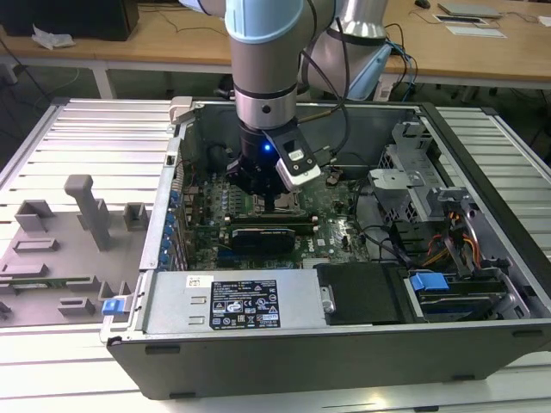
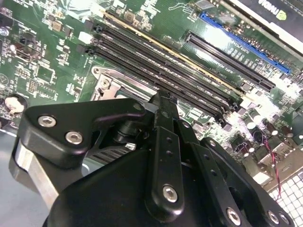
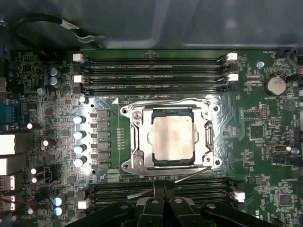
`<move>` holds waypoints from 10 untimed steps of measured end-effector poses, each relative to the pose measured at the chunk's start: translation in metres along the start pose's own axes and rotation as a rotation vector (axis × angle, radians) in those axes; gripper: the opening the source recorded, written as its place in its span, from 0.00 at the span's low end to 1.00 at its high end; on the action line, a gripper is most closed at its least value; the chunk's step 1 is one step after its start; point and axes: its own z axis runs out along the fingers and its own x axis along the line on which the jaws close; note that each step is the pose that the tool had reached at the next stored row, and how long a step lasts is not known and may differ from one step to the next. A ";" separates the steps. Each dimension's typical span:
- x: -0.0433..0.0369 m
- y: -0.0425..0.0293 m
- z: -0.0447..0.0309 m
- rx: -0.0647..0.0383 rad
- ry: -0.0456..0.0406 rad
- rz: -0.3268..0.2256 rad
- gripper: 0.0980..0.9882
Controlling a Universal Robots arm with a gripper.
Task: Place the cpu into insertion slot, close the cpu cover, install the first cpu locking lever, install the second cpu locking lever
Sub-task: 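Install the second cpu locking lever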
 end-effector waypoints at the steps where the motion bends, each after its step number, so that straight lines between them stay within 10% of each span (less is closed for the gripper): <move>1: 0.0009 0.0000 0.0005 0.000 0.0000 0.000 0.01; 10: 0.0107 -0.0016 0.0052 -0.022 0.0007 0.001 0.01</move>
